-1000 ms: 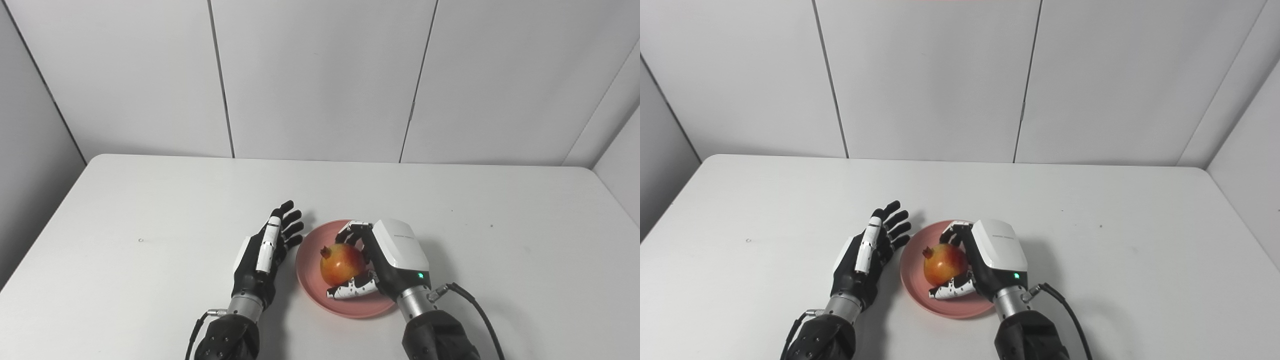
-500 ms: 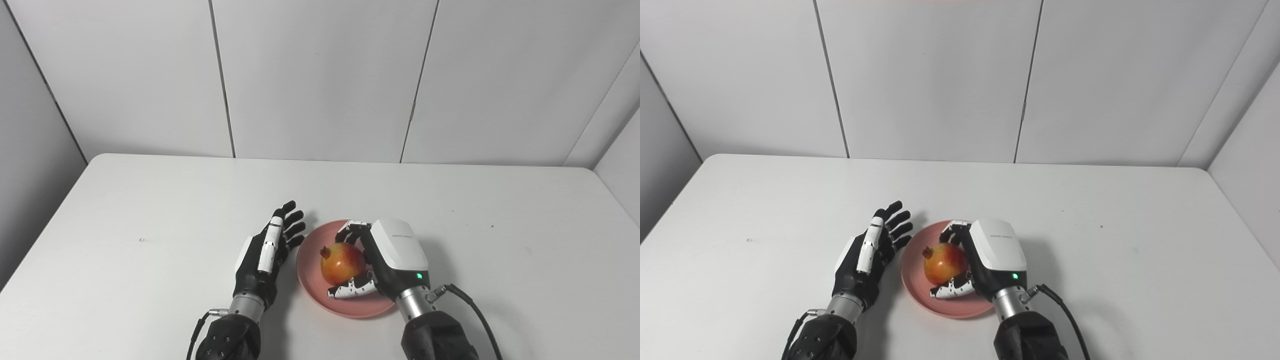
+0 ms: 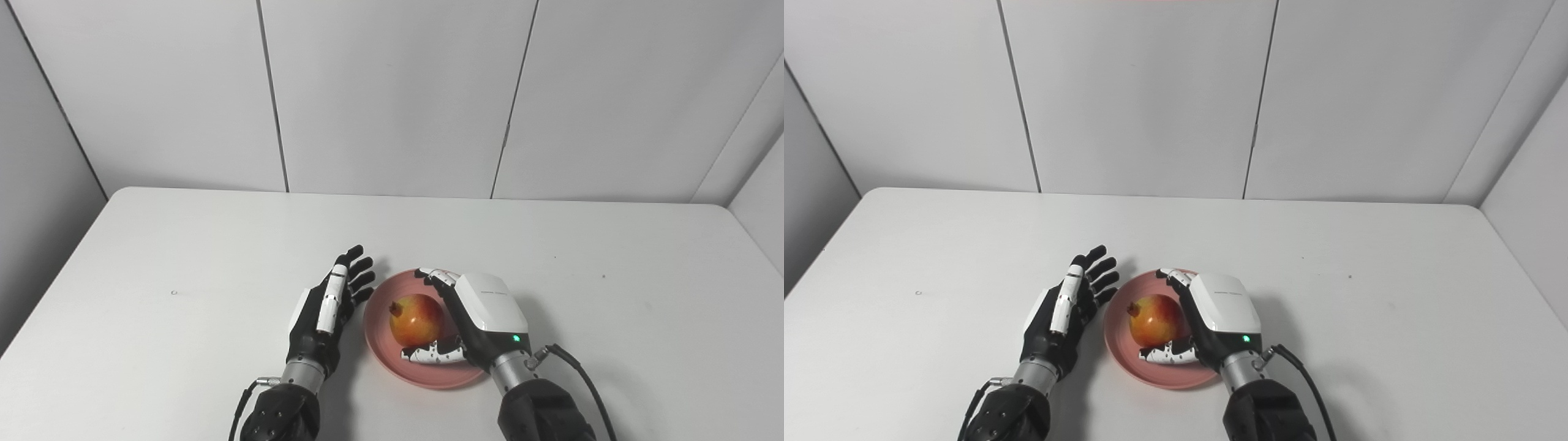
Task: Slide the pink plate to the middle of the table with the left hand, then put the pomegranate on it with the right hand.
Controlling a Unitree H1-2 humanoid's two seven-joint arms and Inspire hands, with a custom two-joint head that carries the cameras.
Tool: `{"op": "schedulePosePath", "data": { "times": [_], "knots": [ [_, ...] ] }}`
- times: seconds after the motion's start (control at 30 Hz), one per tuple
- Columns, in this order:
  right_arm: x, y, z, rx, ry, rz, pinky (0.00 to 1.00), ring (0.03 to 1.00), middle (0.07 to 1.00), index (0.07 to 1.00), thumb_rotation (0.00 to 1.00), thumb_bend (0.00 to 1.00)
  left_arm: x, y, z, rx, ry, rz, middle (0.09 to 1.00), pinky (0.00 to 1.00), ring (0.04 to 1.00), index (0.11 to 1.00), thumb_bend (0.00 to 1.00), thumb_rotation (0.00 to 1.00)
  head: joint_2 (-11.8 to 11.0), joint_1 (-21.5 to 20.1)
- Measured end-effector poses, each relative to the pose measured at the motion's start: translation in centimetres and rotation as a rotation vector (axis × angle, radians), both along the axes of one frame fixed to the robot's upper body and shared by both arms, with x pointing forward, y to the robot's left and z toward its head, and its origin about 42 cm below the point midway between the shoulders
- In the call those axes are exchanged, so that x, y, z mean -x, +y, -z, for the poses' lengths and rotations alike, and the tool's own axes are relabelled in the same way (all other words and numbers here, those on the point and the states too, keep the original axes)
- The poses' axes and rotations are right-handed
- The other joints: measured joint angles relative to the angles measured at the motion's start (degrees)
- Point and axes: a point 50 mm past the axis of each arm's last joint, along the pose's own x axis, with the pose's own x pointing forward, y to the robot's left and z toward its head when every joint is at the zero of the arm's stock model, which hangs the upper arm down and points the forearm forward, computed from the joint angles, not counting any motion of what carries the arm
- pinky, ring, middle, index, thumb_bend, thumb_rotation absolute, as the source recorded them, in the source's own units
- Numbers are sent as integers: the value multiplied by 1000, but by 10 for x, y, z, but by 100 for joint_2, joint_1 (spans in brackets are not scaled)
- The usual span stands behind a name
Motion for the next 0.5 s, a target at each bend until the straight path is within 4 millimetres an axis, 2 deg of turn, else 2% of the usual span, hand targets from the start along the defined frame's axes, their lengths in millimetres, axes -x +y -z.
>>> {"op": "schedulePosePath", "data": {
  "times": [0.13, 0.5],
  "knots": [
    [2, -3, -3, -13, 1, 0, 673, 779, 838, 873, 426, 919, 0, 0, 0, 0, 0, 0, 881, 848, 871, 865, 440, 1000, -17, -9],
    [12, -17, -34, -160, -50, -14, 712, 800, 857, 889, 471, 984, 0, 0, 0, 0, 2, 0, 885, 852, 872, 872, 444, 1000, -61, -53]
  ]
}}
